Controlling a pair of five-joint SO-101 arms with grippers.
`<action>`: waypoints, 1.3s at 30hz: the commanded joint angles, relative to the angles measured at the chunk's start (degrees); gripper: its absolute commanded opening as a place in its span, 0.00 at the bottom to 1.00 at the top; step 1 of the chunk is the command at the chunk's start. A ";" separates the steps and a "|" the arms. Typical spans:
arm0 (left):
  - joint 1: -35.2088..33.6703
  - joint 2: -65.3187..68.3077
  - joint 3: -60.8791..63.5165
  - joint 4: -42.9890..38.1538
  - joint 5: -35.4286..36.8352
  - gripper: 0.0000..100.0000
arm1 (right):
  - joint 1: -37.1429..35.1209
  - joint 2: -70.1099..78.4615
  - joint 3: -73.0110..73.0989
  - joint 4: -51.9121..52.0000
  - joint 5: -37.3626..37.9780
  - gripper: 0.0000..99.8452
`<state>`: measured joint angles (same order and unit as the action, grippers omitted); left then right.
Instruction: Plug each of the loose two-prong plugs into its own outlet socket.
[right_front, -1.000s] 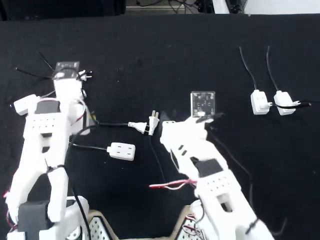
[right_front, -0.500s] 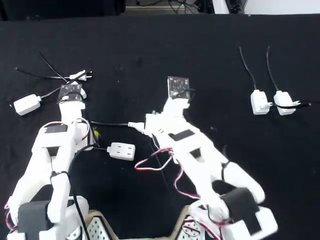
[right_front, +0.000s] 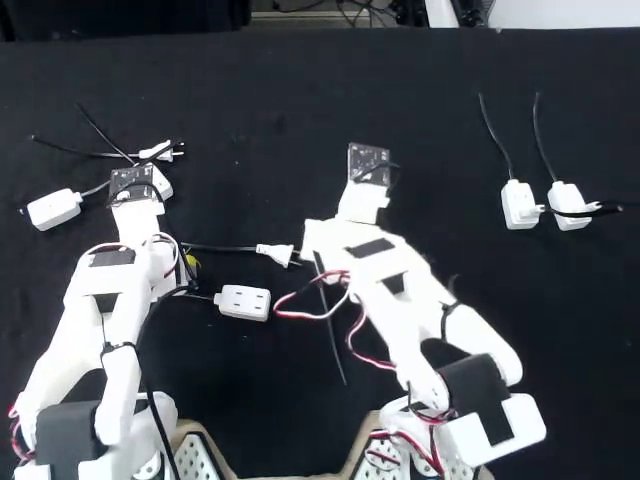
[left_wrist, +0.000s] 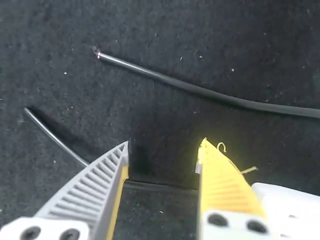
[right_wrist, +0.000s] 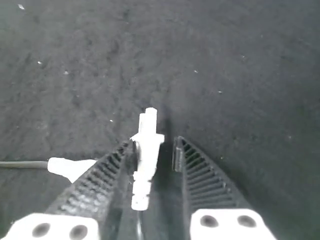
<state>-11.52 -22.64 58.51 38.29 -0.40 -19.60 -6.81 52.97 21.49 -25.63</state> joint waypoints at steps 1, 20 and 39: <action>-0.66 -1.41 -0.31 -0.62 0.70 0.22 | 1.23 0.13 -4.09 2.90 -0.09 0.12; -0.75 -1.41 -0.31 -0.18 0.44 0.22 | -1.23 -2.15 -5.67 6.77 11.25 0.01; -0.75 -1.32 -0.22 -0.26 0.44 0.22 | -2.99 -5.23 -1.36 14.68 63.38 0.05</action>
<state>-11.69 -22.64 58.51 38.29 -0.40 -22.07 -15.16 52.88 38.20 35.03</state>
